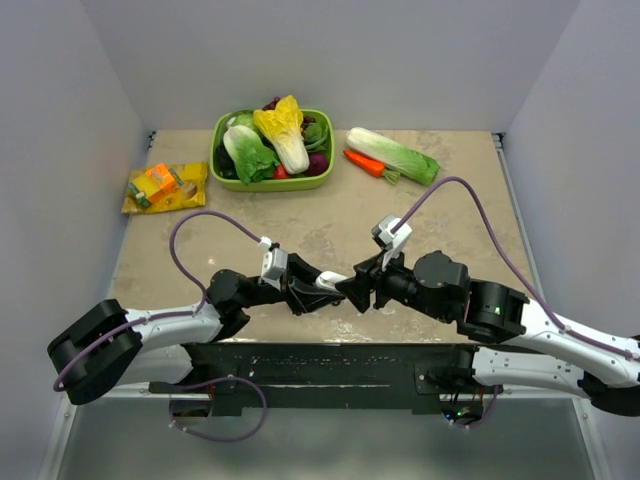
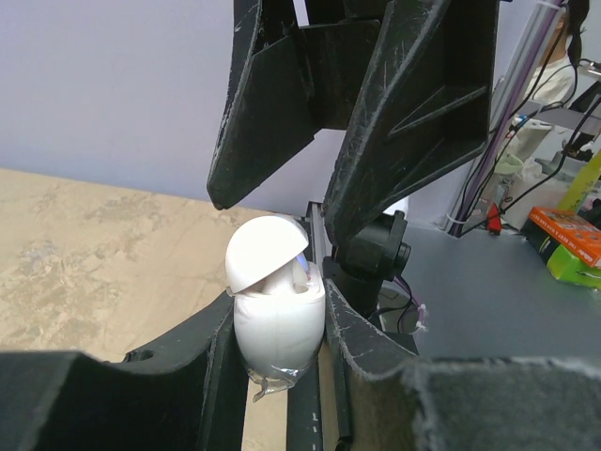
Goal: Insert the wireless bluetooth earbuds into the charging case
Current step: Open the charging case.
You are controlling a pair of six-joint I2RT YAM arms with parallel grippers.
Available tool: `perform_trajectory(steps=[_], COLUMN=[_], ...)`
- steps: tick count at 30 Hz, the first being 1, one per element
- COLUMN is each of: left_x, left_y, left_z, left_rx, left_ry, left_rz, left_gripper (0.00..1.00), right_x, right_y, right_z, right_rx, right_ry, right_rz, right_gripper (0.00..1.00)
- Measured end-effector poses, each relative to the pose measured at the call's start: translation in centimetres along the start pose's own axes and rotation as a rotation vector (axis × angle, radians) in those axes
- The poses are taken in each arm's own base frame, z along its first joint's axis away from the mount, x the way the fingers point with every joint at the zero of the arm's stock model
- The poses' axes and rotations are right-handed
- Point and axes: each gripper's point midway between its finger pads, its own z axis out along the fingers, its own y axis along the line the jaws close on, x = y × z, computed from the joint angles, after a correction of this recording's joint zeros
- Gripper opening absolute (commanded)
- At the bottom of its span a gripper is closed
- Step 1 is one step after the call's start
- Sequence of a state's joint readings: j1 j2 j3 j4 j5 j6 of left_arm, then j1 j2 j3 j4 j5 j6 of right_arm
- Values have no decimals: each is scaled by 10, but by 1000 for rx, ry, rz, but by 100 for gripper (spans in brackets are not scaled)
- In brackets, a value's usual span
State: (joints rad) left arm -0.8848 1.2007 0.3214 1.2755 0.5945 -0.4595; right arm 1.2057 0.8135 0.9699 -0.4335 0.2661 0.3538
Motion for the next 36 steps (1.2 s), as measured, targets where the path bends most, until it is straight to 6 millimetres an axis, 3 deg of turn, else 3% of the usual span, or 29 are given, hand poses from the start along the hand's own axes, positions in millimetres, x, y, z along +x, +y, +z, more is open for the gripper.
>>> perform_trajectory(steps=[25, 36], left_x=[5, 5], left_y=[-7, -9], left_z=[-2, -6], left_rx=[35, 34], left_ry=[24, 19], left_rz=[-6, -3], left_gripper=[0, 0], right_x=[3, -11], right_y=[-16, -8], right_z=[3, -15], right_rx=[98, 23], right_ry=[2, -71], right_rz=[27, 47], right_gripper=[61, 62])
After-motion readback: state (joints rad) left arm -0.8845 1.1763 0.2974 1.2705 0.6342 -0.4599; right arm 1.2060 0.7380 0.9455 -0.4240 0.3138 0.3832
